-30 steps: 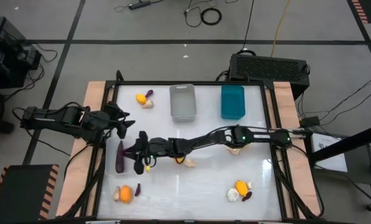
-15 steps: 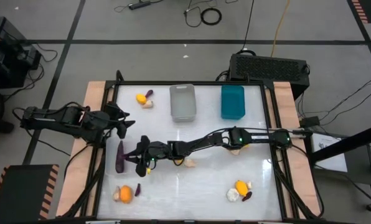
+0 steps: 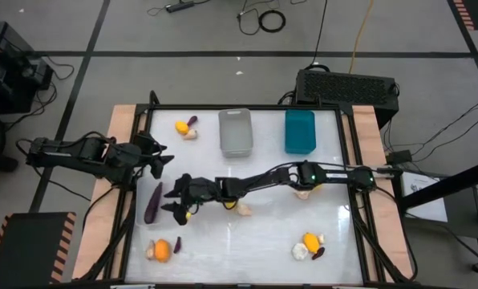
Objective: Sort produce into baskets
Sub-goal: Put the purple eggplant into the transparent bin
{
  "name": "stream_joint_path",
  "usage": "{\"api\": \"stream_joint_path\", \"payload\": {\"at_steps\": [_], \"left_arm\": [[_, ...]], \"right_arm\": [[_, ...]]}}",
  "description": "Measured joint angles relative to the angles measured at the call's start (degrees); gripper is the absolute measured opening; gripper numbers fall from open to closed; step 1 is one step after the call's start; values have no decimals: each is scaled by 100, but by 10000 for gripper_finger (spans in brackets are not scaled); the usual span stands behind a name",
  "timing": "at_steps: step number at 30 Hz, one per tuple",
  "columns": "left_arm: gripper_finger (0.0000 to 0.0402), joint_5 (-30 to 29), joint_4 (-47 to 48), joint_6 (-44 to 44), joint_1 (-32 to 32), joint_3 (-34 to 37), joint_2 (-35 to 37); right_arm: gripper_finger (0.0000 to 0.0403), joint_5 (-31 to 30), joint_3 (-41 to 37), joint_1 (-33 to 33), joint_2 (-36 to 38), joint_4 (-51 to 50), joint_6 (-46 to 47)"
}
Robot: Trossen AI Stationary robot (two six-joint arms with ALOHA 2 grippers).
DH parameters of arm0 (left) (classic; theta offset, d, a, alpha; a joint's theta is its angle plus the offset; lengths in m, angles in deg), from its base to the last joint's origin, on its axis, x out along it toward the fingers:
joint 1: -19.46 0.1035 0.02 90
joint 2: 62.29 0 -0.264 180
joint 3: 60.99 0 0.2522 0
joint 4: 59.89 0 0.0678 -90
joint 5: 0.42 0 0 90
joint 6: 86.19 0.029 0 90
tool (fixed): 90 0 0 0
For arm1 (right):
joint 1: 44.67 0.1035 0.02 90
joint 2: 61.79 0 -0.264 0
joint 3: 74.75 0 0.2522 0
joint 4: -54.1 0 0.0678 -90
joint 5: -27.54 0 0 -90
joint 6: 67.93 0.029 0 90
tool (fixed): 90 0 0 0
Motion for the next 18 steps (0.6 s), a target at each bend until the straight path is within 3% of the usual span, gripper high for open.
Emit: {"api": "stream_joint_path", "payload": {"at_steps": [6,11,18], "left_arm": [[257,-26,-41,0,0,0,-2],[257,-42,-144,297,125,0,-162],[257,526,-919,1271,967,-6,-863]], "right_arm": [[224,669,7,-155,696,-1620,-206],[224,804,2,-213,1438,-3384,-726],[219,800,7,-257,2422,-5998,-1340]]}}
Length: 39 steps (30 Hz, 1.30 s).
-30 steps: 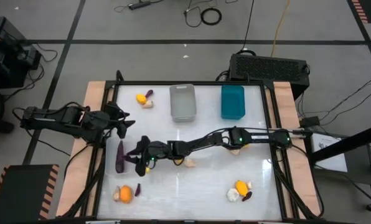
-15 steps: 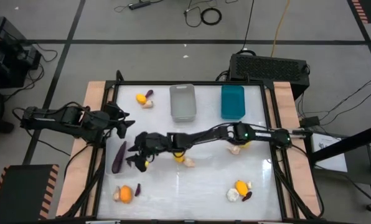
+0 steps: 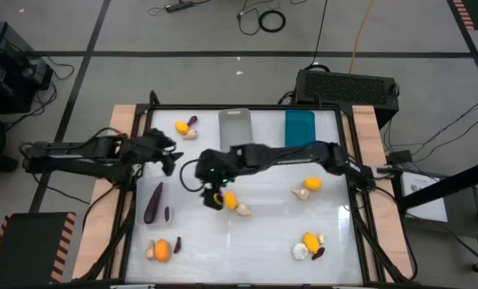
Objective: Sort produce into baskets
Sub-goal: Put the purple eggplant into the transparent bin
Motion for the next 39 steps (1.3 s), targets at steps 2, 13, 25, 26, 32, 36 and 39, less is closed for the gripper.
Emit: {"api": "stream_joint_path", "payload": {"at_steps": [2,13,25,26,32,36,39], "left_arm": [[257,291,-278,323,420,0,-352],[257,1620,-834,1942,2693,-874,-2730],[257,1688,-450,2640,4098,-2121,-5210],[257,1690,-462,2650,4162,-2182,-5327],[257,1693,-509,2850,4484,-2313,-5821],[257,1814,-634,2935,4663,-2321,-6011],[257,1854,-780,2939,4753,-2321,-6106]], "right_arm": [[216,0,0,2,222,-600,13],[210,-116,-4,278,731,-3035,290],[210,-632,-9,648,779,-4216,505],[210,-632,-9,667,810,-4216,524],[210,-645,-9,704,1074,-4231,652],[210,-712,-9,704,1240,-4216,658],[210,-859,-9,704,1316,-4217,656]]}}
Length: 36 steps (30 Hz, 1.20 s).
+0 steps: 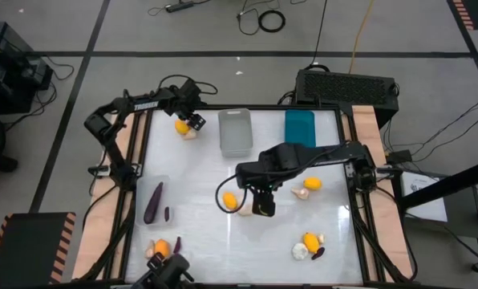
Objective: Sort produce into baskets
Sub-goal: Put the purple eggplant into the transparent bin
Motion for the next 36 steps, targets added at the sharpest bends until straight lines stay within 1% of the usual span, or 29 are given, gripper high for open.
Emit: {"api": "stream_joint_path", "payload": {"at_steps": [2,6,13,16,19,25,29,32,36], "left_arm": [[257,54,-27,-2,32,0,-50],[257,339,-127,-3,80,0,-145],[257,337,-125,-13,90,0,-409],[247,344,-127,-11,88,0,-490],[217,378,-125,-11,88,0,-501],[127,387,-129,-11,88,0,-501],[80,352,93,-1,90,-115,-512],[62,323,370,75,97,-253,-402],[61,333,705,122,90,-485,4]], "right_arm": [[210,-90,0,0,39,-4,0],[210,-96,2,0,56,-37,-5],[210,-96,2,33,56,-85,-12],[210,-96,2,48,68,-86,8],[210,-97,2,76,69,-83,37],[210,-97,2,118,69,-78,65],[210,-101,2,114,69,-34,60],[210,-103,2,111,69,41,-13],[210,-106,2,111,69,93,-111]]}}
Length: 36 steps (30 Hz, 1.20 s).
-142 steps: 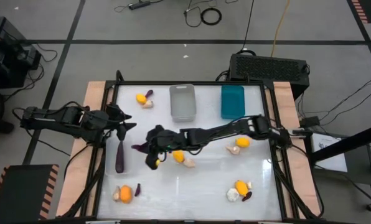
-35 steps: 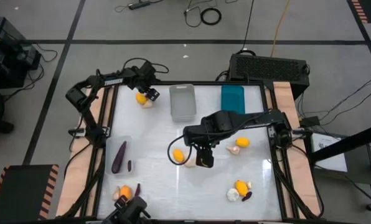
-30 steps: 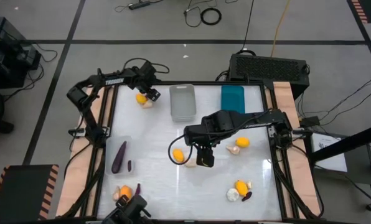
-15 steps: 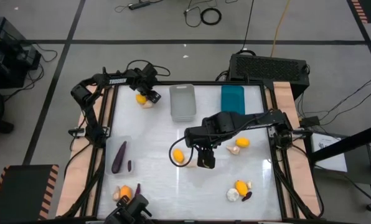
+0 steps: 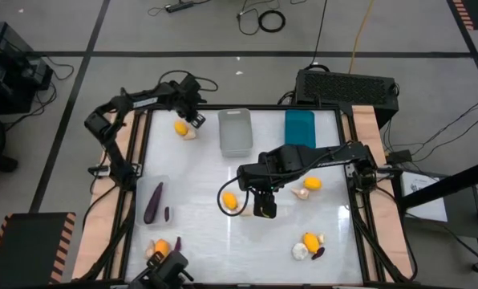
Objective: Sort produce into baskets
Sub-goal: Put the purple eggplant into the transparent bin
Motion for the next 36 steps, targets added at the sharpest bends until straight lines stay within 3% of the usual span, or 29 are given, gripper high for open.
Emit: {"api": "stream_joint_path", "payload": {"at_steps": [3,8,11,17,24,28,36], "left_arm": [[65,61,225,-125,-5,-123,473],[65,782,505,-454,-200,-156,1544],[65,1077,869,-702,-520,-156,2202],[66,1110,1859,-1413,-1470,-156,3355],[66,1069,2758,-3571,-2949,-156,4487],[66,657,3103,-5151,-3928,-156,4918],[66,-299,3229,-7519,-5879,-156,4804]], "right_arm": [[210,-126,0,0,0,5,-57],[210,-409,0,0,0,11,-86],[210,-426,0,0,0,11,-89],[201,-426,0,28,0,8,-676],[138,-413,0,31,185,-223,-1645],[90,-390,0,46,543,-229,-2037],[5,-389,-718,179,1675,-163,-2034]]}}
